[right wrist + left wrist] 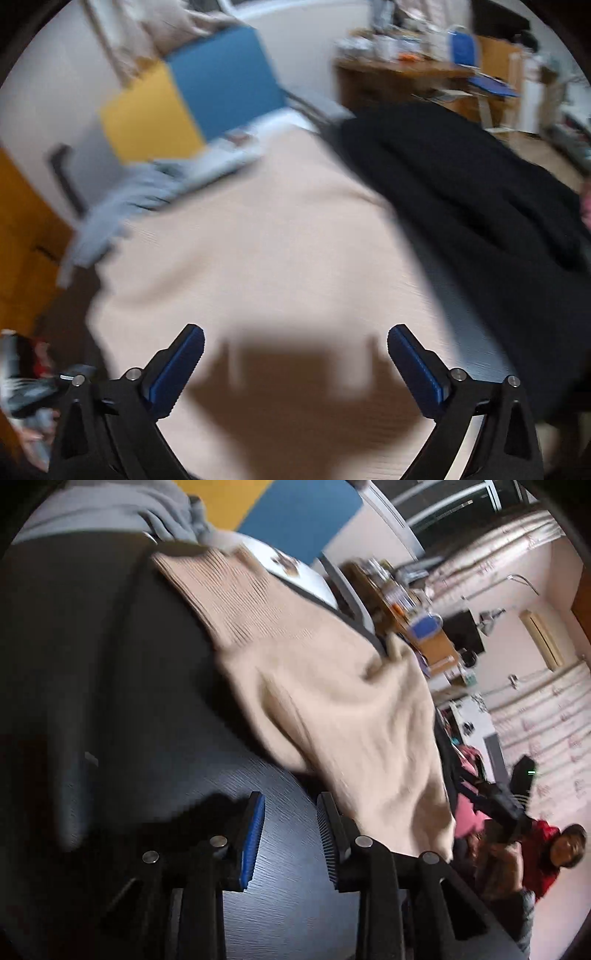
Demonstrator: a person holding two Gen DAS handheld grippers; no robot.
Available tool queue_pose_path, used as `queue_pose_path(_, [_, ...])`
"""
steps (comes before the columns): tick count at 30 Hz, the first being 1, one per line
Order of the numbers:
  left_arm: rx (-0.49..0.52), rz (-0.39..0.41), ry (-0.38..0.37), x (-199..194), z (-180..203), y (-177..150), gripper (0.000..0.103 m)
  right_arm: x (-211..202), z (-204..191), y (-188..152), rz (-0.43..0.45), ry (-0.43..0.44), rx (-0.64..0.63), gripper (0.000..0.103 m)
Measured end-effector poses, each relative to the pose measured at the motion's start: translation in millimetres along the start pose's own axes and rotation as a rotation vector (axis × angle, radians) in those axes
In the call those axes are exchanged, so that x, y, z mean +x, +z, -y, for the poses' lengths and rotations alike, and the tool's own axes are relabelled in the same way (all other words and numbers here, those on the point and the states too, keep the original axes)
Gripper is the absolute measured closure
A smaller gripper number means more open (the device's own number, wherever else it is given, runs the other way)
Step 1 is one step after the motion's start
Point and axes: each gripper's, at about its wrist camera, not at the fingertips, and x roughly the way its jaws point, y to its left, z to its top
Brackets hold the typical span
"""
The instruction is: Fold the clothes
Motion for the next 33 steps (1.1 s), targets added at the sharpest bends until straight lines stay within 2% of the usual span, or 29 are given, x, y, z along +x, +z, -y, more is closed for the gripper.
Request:
queue_pose_path(5, [-0.014, -0.049, -0.001, 22.1, 14.1, -1.0, 0.071, 21.0, 45.8, -40.2, -0.125, -0.085, 0.016, 0.001])
queue_pose_path(7, [-0.048, -0.056, -0.015, 30.8, 12.8, 4.2, 0.068, 18.2, 34.8, -54.5, -0.110, -0.099, -0.031, 0.000])
queue_pose_path(9, [-0.080, -0.054, -0.034, 37.0, 11.6, 10.1, 0.068, 15.3, 16.1, -63.3, -0.135, -0.084, -0.071, 0.000])
queue_pose_path(12, [-0.119, -0.037, -0.048, 36.9, 7.0, 28.7, 0.068, 11.9, -21.1, -75.0, -0.184, -0.001, -0.149, 0.000])
queue_pose_path(15, [-0.166, 0.039, -0.064, 12.8, -2.9, 51.3, 0.068, 4.4, -69.8, -90.4, -0.231, 0.157, -0.185, 0.000])
queue_pose_path(20, [-0.191, 0.179, -0.045, -45.6, -26.9, 76.1, 0.067, -0.1, -140.4, -120.6, -0.341, 0.630, -0.106, 0.000])
queue_pose_path(22, [-0.192, 0.170, -0.006, -59.9, -44.3, 71.2, 0.067, -7.5, -154.2, -129.2, -0.359, 0.737, -0.098, 0.000])
queue_pose_path(23, [-0.190, 0.163, 0.019, -65.7, -53.5, 65.6, 0.067, -15.6, -156.2, -130.4, -0.344, 0.762, -0.105, 0.000])
queue_pose_path(25, [-0.184, 0.159, 0.074, -77.6, -72.0, 49.2, 0.067, -36.8, -146.4, -127.9, -0.278, 0.754, -0.112, 0.000])
queue_pose_path(28, [-0.182, 0.164, 0.124, -89.7, -93.5, 21.4, 0.067, -60.1, -110.8, -105.5, -0.110, 0.595, -0.085, 0.000])
queue_pose_path(31, [-0.212, 0.155, 0.110, -93.7, -107.7, -1.8, 0.067, -77.5, -80.3, -96.7, 0.031, 0.331, -0.094, 0.000])
queue_pose_path(32, [-0.221, 0.146, 0.097, -92.5, -110.2, -8.3, 0.067, -80.8, -67.8, -92.1, 0.052, 0.246, -0.102, 0.000])
queue_pose_path(33, [-0.220, 0.137, 0.086, -90.6, -110.3, -13.6, 0.067, -64.4, -60.7, -80.6, 0.032, 0.210, -0.095, 0.000])
